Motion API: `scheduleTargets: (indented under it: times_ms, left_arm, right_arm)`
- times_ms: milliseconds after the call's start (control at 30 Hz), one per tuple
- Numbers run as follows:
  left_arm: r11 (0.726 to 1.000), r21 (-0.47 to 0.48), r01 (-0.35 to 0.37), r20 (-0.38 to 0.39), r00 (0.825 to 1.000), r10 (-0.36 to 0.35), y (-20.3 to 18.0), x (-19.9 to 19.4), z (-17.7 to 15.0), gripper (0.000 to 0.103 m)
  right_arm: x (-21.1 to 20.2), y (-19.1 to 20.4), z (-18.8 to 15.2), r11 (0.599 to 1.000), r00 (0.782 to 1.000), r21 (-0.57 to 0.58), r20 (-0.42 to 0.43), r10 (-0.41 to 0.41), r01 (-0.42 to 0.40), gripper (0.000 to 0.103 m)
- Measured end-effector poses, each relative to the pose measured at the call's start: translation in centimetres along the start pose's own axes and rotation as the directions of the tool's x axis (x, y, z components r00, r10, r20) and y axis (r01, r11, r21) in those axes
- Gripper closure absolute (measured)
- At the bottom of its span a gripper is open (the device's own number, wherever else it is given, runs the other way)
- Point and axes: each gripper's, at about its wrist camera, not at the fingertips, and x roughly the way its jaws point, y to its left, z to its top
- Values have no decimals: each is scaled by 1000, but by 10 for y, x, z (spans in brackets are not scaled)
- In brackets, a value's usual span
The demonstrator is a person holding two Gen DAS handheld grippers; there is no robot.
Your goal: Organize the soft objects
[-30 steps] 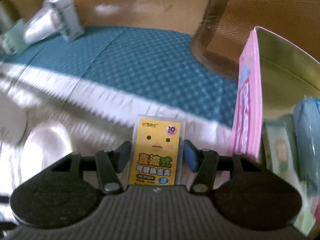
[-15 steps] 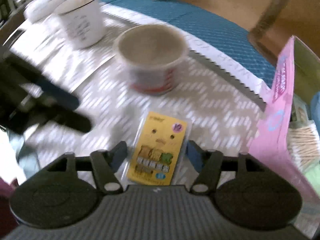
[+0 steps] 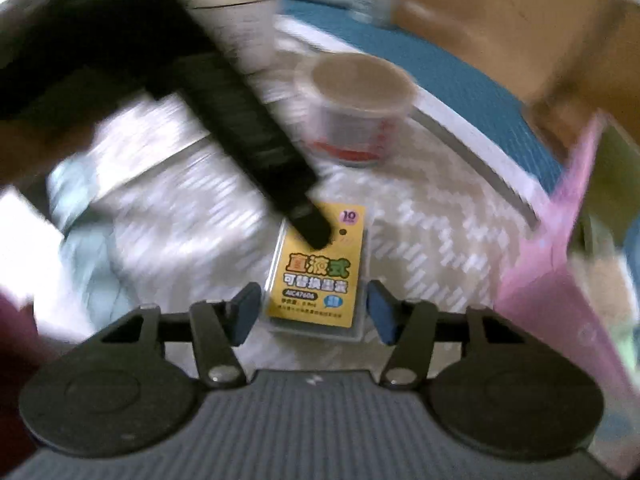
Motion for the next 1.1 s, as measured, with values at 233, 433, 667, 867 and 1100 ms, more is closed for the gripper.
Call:
scheduleTargets:
  times_ms: [233,433,667,867,1100]
  left_arm:
    - [999,32,-13,-32,999,14,-20,15,-4,53]
    - [996,83,-37,-6,999,38,-44,19,9,53]
    - [975,191,-113,25,994,111,-70,41,34,49]
    - [960,263,-95,2,995,98,-82,49,26,63]
    - [965,264,-5,-77,997,27,-102,55,4,70]
  right_arm:
    - [-25,-49,-32,978,981,83,10,-194,193,40]
    - [-33,-62,-45,971,986,180,18,-163,157,40]
    - [-20,-56,-43,968,996,238,26,-91,82,40]
    - [-2,-53,-40,970,996,226,-7,-91,90,43]
    - [-23,-70,-69,968,997,239,-35,-73,79,40]
